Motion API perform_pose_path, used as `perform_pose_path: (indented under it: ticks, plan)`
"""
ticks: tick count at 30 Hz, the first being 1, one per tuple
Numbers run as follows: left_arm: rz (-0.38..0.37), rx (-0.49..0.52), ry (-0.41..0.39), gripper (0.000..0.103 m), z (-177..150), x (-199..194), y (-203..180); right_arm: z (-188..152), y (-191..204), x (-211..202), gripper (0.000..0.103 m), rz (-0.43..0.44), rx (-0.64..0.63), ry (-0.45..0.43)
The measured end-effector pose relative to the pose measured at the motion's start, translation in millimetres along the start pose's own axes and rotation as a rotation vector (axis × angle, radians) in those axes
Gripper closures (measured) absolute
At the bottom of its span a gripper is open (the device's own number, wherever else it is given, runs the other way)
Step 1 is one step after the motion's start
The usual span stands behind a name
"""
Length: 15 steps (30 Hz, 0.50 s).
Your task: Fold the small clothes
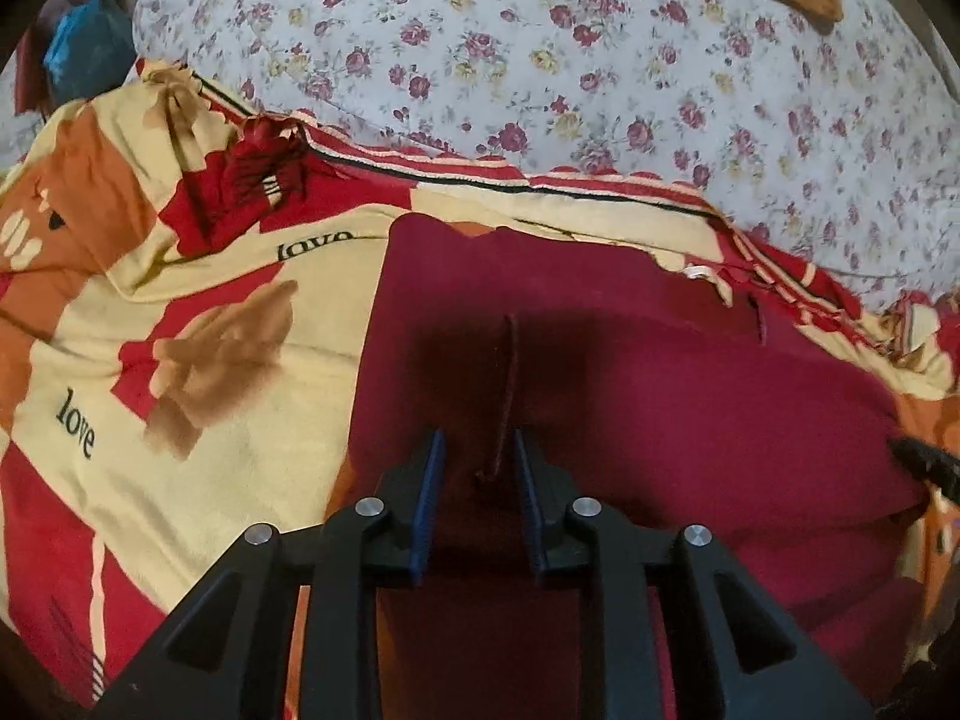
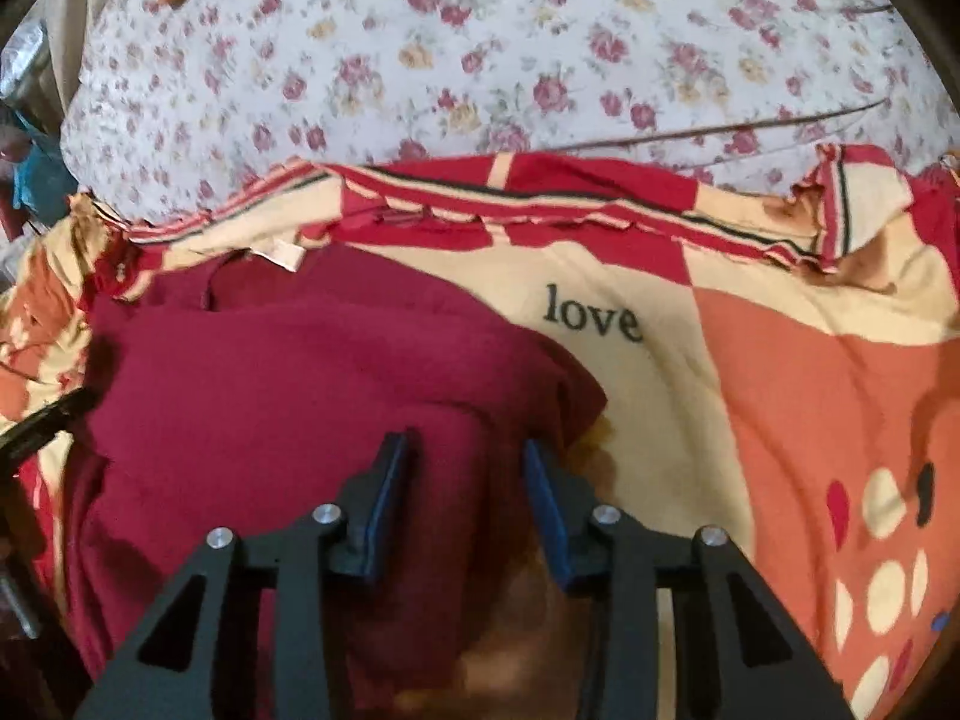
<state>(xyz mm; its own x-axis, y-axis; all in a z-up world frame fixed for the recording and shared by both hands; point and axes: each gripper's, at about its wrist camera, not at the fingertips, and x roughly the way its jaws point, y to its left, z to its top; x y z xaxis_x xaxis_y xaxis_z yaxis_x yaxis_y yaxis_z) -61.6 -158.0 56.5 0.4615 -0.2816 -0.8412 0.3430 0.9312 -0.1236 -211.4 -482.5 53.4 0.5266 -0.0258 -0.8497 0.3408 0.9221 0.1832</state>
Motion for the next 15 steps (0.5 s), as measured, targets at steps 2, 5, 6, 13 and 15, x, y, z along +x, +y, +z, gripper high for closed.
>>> perform_pose_path:
  ticks: [2,5,6,13,15]
  plan:
    - [-0.028,-0.009,0.004,0.099,-4,-12,5,-9,1,-14,0.054,0.043,-0.007,0.003]
    - [-0.059,0.0,0.006,0.096,-17,-30,12,-25,-1,-31,0.05,0.085,0.01,-0.004]
    - [-0.061,-0.001,0.01,0.094,-21,-33,14,-33,-2,-38,0.05,0.106,0.023,-0.001]
    - [-0.102,-0.048,0.076,0.093,-48,-30,30,-72,1,-47,0.049,0.186,0.065,0.031]
    - [-0.124,-0.044,0.078,0.093,-46,-21,27,-77,3,-44,0.049,0.195,0.074,0.042]
